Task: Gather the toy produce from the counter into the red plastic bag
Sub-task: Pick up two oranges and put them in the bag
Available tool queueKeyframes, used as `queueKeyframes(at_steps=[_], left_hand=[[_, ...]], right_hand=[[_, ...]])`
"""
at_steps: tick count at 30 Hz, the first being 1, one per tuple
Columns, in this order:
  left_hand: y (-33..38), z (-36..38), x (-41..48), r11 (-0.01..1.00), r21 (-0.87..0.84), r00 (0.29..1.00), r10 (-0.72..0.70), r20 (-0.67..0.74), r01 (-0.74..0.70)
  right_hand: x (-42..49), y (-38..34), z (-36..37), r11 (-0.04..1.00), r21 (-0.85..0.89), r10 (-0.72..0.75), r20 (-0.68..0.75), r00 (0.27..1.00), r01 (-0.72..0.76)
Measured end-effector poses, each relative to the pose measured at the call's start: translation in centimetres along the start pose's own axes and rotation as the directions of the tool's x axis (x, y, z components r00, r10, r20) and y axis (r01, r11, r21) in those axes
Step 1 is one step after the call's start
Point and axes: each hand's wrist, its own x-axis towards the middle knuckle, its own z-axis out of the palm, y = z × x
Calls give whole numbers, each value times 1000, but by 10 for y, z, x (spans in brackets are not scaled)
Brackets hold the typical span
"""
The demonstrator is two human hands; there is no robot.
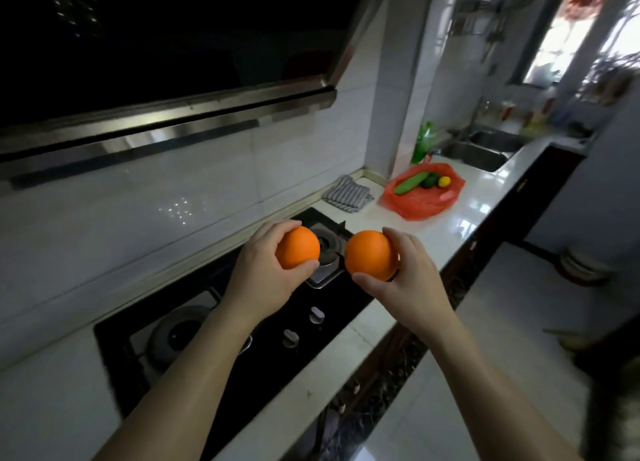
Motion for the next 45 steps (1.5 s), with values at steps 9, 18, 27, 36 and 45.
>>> queueKeyframes(at_steps=[9,18,27,36,45], left_hand=[[41,91,64,993,-74,991,100,90,-93],[85,177,122,987,-96,982,143,120,-132],[95,245,188,985,-114,972,151,179,-132],[78,314,279,984,-126,966,153,210,-128],[85,376,342,988,-112,955,135,263,-109]], right_hand=[[28,68,-60,994,-43,97,-136,986,-103],[75,135,-112,986,-93,125,-155,980,-141],[131,186,-136,973,-133,163,-169,972,-186],[207,236,-132,960,-142,217,-165,962,-241],[266,295,-154,949,-140,251,-198,947,-281]])
